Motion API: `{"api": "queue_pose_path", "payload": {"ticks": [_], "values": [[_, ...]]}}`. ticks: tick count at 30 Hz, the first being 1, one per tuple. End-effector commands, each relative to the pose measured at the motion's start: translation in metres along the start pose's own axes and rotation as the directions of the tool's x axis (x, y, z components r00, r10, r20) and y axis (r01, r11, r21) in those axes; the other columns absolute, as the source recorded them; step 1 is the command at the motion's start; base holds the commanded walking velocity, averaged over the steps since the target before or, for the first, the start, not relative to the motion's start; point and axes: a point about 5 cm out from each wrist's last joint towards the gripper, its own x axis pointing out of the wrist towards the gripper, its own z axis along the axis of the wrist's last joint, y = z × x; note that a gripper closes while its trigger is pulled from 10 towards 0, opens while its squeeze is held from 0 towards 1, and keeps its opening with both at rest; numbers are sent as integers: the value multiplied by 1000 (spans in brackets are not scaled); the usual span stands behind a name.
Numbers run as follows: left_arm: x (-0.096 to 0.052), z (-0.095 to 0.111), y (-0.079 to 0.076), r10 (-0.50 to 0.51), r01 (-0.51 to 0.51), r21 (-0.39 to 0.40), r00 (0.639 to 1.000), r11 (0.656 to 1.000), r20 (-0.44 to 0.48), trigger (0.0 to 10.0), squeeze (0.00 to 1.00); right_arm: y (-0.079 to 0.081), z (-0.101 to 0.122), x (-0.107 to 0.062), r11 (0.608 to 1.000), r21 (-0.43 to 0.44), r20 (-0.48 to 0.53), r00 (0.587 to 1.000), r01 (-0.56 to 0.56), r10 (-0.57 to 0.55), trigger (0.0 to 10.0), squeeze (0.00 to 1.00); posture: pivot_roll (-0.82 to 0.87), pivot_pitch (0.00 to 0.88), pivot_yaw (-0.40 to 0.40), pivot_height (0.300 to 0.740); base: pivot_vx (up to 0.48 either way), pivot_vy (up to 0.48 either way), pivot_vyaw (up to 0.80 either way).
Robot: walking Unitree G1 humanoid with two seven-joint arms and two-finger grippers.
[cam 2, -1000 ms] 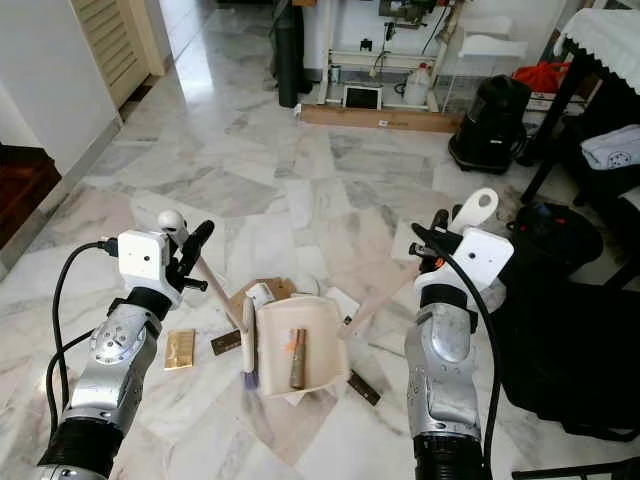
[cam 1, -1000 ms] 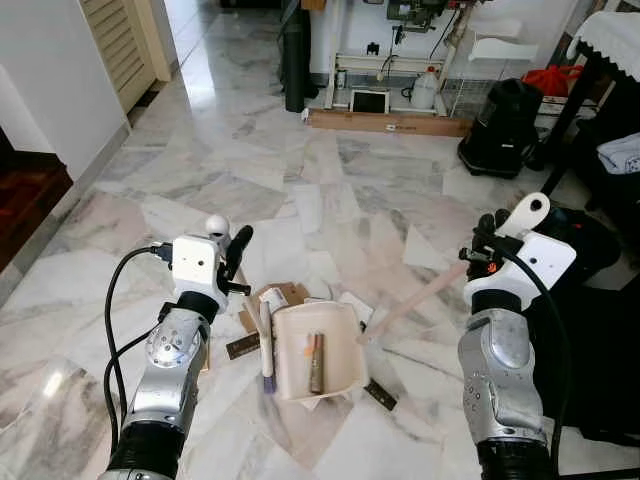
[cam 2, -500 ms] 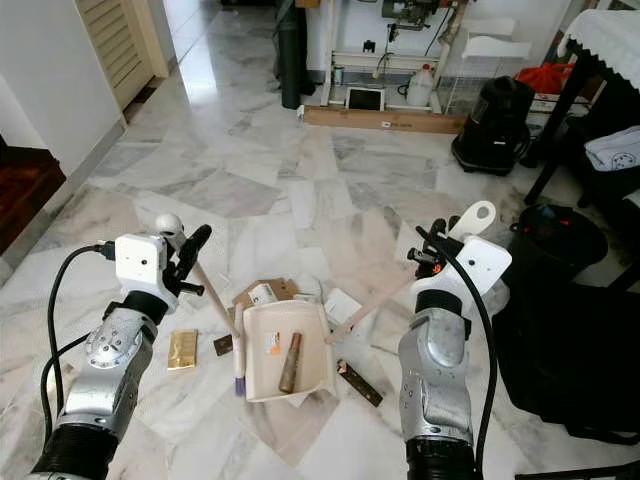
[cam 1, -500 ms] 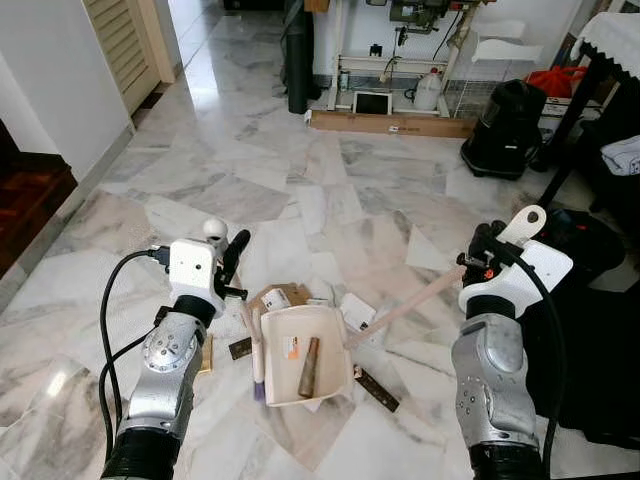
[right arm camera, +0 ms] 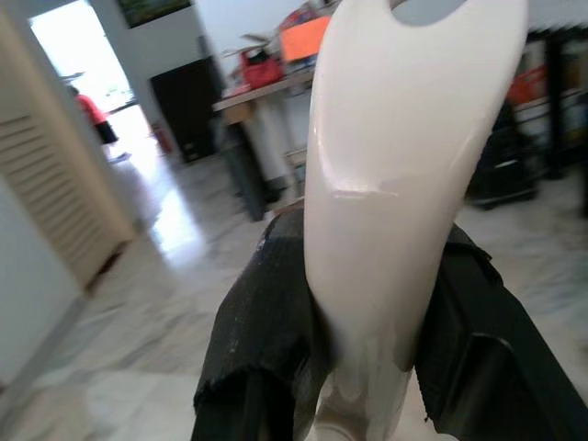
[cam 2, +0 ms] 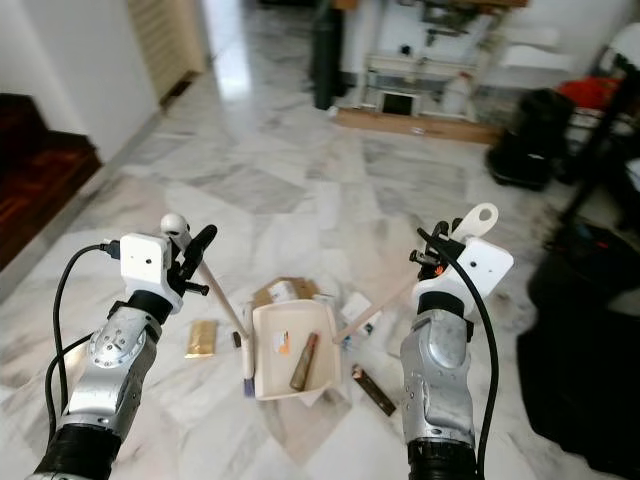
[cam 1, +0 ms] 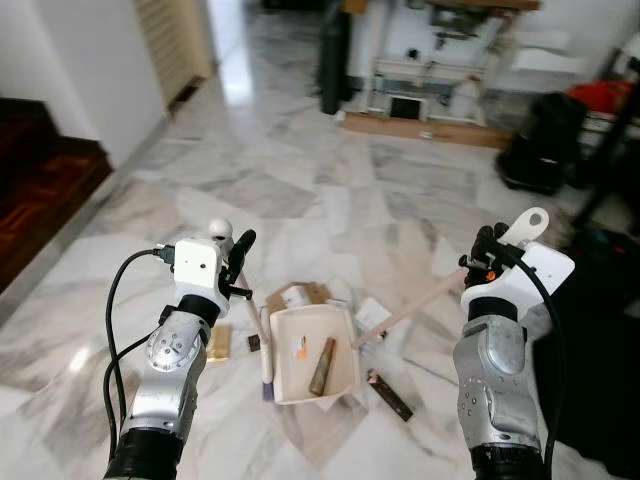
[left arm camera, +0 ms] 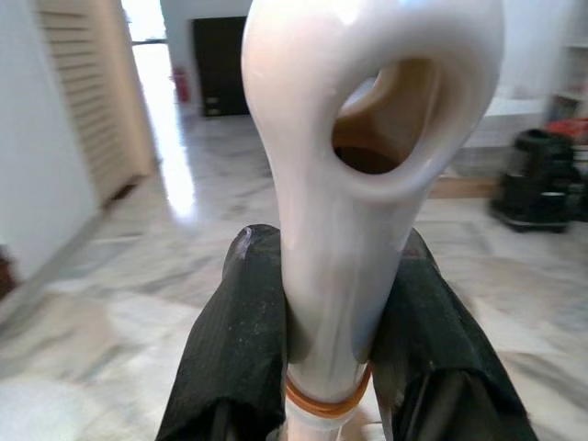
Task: Sweep floor
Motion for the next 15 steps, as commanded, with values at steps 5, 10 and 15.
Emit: {"api": "queue_pose_path", "payload": {"ticks": [5,10,15], "values": [[3,12,-3,-12,11,5,999,1000,52,10000,0,8,10,1,998,51,41,999,-22,20,10000,0,-35,3,0,740,0,0,800],[3,12,-4,-11,11,4,999,1000,49,10000,0,8,10,1,998,51,40,999,-25,23,10000,0,-35,10,-3,740,0,0,800],[2,11,-4,-10,10,2,999,1000,47,10000,0,8,9,1,998,49,37,999,-26,25,10000,0,-35,10,-3,740,0,0,800]]}}
